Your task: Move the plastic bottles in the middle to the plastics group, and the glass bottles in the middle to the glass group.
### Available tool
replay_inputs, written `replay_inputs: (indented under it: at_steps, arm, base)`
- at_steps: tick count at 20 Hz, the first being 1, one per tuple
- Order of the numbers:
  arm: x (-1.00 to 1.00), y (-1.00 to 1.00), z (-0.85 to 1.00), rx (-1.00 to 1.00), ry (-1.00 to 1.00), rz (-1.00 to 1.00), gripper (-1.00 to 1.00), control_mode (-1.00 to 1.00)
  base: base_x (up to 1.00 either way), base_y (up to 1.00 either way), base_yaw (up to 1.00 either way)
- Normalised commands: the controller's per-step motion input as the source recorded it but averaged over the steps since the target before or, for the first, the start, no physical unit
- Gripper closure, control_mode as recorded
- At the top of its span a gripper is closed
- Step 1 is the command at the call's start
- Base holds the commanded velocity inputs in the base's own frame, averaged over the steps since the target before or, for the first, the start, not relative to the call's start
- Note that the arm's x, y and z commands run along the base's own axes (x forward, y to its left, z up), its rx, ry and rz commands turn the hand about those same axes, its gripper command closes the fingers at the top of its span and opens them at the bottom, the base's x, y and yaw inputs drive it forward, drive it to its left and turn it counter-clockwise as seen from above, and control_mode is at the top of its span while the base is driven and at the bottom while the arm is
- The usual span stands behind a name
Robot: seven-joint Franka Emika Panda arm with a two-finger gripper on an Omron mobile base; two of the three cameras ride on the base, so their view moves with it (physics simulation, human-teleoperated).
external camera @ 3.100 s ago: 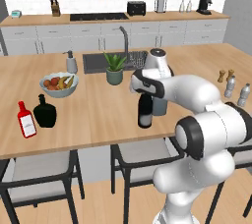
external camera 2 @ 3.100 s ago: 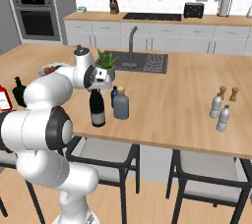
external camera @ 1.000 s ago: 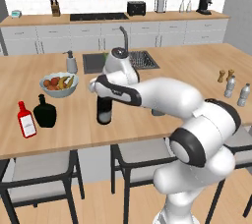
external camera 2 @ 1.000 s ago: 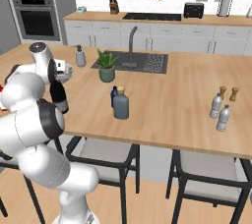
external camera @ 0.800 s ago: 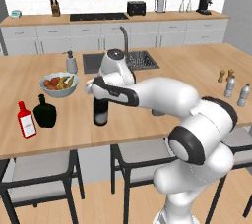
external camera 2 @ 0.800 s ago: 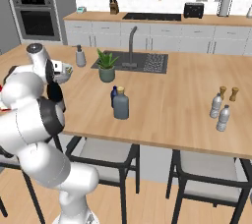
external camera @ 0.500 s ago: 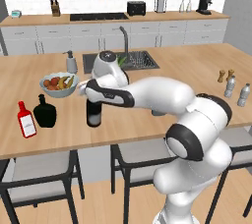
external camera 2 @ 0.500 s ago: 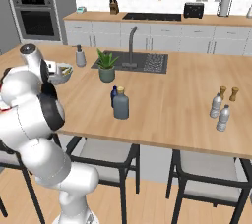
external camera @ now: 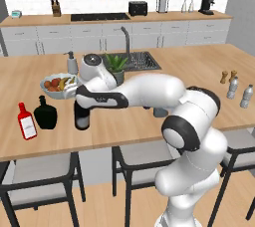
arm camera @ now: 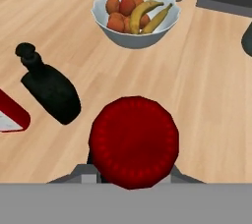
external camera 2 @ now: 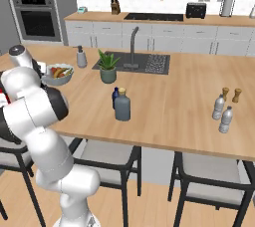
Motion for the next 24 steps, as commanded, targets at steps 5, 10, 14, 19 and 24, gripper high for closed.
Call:
replay_inputs:
  at_steps: [5,10,14,19,24]
  arm:
    - [0.0,0.24,0.0,0.0,0.0,0.0,1.0,-1.0]
    - [0.01,0.09,0.0,0.0,0.0,0.0,1.0,-1.0]
    - [0.05,0.07,0.0,0.0,0.0,0.0,1.0,-1.0]
    - [0.16,0.03,0.0,0.0,0.0,0.0,1.0,-1.0]
    - [0.12,0.0,-0.14,0.0,0.02,0.0,1.0,-1.0]
  base:
    - [0.0,0.0,0.0]
    - [0.0,0.0,0.0]
    - [0.0,0.0,0.0]
    - [0.0,0.0,0.0]
    - [0.0,0.0,0.0]
